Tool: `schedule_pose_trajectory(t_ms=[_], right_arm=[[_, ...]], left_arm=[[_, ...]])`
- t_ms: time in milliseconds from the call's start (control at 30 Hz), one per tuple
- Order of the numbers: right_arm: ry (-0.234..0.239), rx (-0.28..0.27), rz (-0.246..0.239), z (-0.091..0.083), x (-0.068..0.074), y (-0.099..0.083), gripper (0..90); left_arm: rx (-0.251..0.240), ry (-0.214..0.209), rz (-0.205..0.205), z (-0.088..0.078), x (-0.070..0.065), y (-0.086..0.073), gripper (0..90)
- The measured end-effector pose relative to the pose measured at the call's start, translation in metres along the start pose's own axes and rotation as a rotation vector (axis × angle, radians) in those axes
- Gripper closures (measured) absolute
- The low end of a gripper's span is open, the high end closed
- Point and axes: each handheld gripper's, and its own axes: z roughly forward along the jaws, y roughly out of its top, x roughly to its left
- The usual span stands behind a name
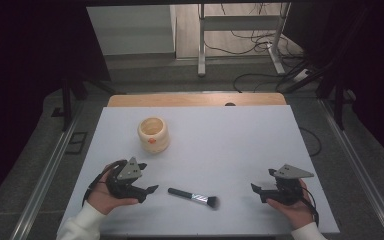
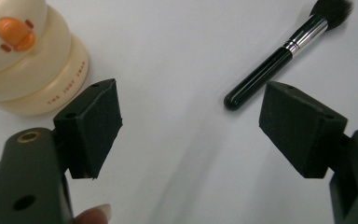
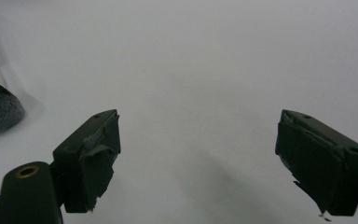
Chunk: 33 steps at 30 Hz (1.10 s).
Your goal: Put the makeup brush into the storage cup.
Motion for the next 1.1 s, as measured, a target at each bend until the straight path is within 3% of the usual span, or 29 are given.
schedule_pose_trajectory(t_ms=[333, 1100], right_arm=[[0.0, 0.005, 0.001, 0.0, 0.0, 0.0, 14.5], [0.001, 0.011, -0.002, 0.001, 0.0, -0.001, 14.4]], left_arm=[[0.024, -0.039, 0.074, 0.008, -0.002, 0.013, 22.1], [0.04, -0.109, 0.155, 0.027, -0.005, 0.036, 21.0]])
